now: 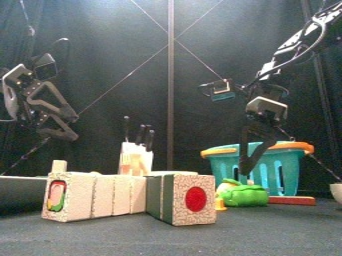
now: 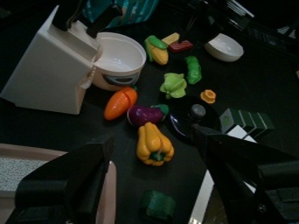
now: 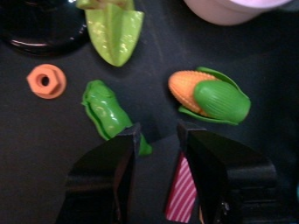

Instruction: Grab peas

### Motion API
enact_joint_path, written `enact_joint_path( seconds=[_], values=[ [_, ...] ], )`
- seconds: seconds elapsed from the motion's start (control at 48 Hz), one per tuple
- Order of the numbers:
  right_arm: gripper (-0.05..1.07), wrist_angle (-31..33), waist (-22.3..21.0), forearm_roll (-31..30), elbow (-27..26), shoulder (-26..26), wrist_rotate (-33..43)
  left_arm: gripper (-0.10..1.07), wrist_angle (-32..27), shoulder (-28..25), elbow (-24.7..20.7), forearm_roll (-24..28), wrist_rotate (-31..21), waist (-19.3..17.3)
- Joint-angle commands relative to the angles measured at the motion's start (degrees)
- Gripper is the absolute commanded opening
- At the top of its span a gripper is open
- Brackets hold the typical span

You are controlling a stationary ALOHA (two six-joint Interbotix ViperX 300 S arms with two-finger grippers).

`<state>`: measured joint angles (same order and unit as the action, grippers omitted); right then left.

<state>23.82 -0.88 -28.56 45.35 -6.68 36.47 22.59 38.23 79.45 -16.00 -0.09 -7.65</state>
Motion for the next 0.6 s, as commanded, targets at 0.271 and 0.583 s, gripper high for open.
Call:
enact_joint_path(
  seconds=[0.271,0.583],
  values=[
    [0.78,-6.24,1.41,-1.58,-0.97,0.70,0.18,1.02,0.18,-0.18,-0.97,0.26,0.18,0.35],
    [0.78,-6.42,1.41,-1.14,-0.35,1.41,0.35,1.02,0.26,-0.18,-1.76,3.08,0.18,0.88]
  ],
)
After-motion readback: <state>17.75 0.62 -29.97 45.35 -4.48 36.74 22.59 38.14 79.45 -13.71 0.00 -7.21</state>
